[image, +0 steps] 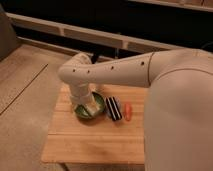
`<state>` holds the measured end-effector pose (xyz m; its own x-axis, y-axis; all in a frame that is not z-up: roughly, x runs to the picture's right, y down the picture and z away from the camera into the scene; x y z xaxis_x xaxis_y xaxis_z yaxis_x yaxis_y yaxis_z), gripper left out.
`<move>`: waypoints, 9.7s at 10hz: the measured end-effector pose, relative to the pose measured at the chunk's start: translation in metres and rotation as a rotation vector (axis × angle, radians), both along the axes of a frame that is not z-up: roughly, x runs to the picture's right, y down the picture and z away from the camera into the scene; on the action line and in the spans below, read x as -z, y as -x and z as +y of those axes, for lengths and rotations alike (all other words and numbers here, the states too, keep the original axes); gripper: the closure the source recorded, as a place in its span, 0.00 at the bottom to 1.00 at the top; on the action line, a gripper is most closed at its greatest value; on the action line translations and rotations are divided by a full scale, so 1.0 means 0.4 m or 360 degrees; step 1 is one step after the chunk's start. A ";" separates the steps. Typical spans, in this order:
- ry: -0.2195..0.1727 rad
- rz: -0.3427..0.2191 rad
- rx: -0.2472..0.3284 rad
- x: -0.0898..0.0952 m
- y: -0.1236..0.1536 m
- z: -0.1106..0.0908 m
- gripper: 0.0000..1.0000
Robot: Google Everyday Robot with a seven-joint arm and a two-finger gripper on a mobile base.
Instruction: Stand the bottle upright
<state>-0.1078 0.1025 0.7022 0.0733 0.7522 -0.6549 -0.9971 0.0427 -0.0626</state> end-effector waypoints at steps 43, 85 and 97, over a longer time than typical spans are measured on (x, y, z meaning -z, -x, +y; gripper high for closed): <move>-0.0141 -0.1030 0.0841 -0.432 0.109 -0.296 0.35; -0.0356 -0.0864 0.0899 -0.374 0.088 -0.385 0.86; -0.0829 -0.1144 0.0817 -0.281 0.136 -0.348 0.86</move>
<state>-0.1621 -0.0367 0.8147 0.7127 0.6979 0.0700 -0.5849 0.6465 -0.4898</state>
